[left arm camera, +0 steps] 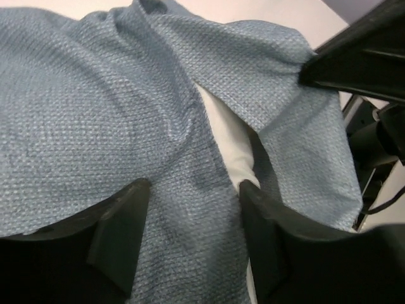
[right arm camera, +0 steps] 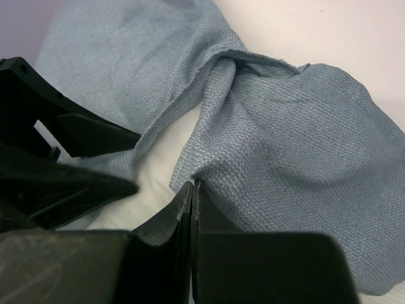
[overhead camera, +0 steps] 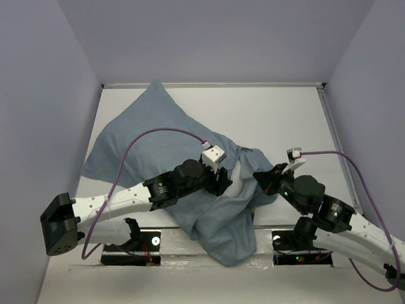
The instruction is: Put the pillow into the pillowcase
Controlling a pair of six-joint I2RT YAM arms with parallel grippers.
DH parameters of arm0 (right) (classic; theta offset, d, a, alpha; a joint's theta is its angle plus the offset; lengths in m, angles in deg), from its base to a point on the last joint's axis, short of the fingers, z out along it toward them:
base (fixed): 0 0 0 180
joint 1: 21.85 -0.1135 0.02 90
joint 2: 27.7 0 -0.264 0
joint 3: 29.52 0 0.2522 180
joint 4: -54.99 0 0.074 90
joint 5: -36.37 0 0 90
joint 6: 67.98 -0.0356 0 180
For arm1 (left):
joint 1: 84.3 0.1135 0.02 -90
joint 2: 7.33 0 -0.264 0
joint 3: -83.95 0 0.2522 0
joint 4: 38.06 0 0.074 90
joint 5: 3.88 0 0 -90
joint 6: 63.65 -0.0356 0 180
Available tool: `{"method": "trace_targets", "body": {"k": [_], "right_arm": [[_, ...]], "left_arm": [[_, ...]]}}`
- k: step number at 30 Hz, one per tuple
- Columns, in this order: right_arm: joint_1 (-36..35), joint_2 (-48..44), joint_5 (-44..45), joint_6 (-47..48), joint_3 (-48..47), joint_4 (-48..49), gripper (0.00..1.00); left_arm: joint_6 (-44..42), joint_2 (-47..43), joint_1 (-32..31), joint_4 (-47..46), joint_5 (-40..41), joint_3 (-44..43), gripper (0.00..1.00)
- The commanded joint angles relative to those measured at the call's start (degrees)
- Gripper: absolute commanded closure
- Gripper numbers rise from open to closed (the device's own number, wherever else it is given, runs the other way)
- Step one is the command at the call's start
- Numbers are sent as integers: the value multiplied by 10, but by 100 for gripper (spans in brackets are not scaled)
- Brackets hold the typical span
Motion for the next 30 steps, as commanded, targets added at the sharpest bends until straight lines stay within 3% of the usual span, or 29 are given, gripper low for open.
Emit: {"method": "trace_targets", "body": {"k": [1,3,5,8,16,20,25,30], "right_arm": [[0,4,-50,17,-12,63,100],[0,12,-65,24,-17,81,100],[0,27,-93,29,-26,111,100],[0,52,-133,43,-47,161,100],[0,96,-137,27,-74,324,100],[0,145,-137,-4,-40,397,100],[0,249,-115,-64,34,583,100],[0,344,-52,-15,-7,580,100]], "left_arm": [[-26,26,-9,23,53,-36,50],[-23,20,-9,14,70,-43,78],[-19,-3,-9,-23,68,-43,89],[-12,-27,-9,-41,60,-65,93],[34,-95,-3,-65,36,-107,92],[66,-117,5,-80,23,-109,92],[100,-112,21,-122,-28,-112,92],[110,-97,25,-98,-98,-141,94]]}}
